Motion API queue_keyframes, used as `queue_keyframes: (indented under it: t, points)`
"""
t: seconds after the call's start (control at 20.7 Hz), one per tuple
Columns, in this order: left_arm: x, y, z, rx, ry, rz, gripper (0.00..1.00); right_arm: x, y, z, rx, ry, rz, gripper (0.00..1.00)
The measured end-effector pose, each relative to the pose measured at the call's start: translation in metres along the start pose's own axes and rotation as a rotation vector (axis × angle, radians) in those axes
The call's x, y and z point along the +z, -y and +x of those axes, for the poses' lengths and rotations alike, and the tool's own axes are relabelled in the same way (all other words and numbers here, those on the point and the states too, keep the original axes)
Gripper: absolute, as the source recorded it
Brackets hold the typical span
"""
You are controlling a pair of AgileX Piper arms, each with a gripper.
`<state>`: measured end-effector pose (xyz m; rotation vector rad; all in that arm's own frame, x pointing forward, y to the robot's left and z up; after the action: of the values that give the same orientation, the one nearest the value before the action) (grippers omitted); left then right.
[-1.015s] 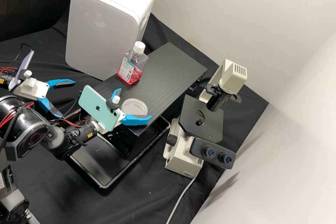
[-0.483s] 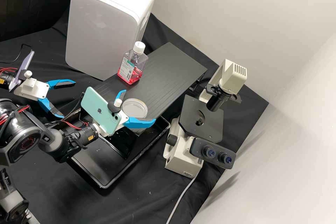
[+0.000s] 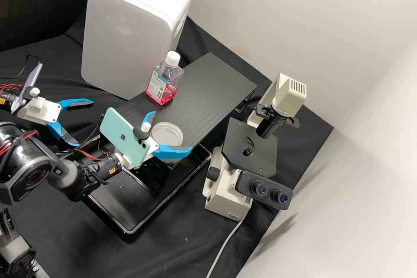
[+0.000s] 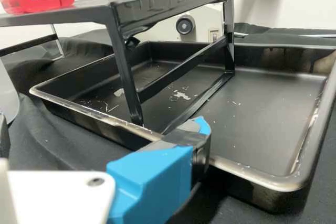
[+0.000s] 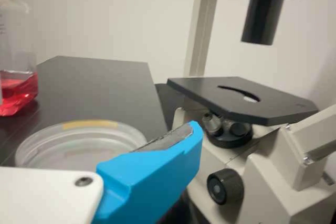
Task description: Remove the lid from the petri dish
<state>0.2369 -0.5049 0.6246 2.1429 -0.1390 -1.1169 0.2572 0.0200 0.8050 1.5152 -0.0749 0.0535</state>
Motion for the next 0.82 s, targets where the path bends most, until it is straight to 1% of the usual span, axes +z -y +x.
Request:
queue_keyframes:
  t: [0.1,0.48,0.53,0.82]
  points:
    - [0.0011,0.0001,0.0003,0.000,0.003,0.000,1.00,0.0002,0.0034,0.0004,-0.013,0.001,-0.001,1.00]
    - [0.0017,0.0001,0.0005,0.000,0.001,0.001,1.00,0.0010,0.0049,0.0007,-0.019,0.004,-0.002,1.00]
    - [0.0017,0.0001,0.0005,0.000,0.001,0.001,1.00,0.0010,0.0049,0.0007,-0.019,0.004,-0.002,0.00]
    - [0.0017,0.0001,0.0005,0.000,0.001,0.005,1.00,0.0014,0.0045,0.0007,-0.017,0.005,-0.002,0.00]
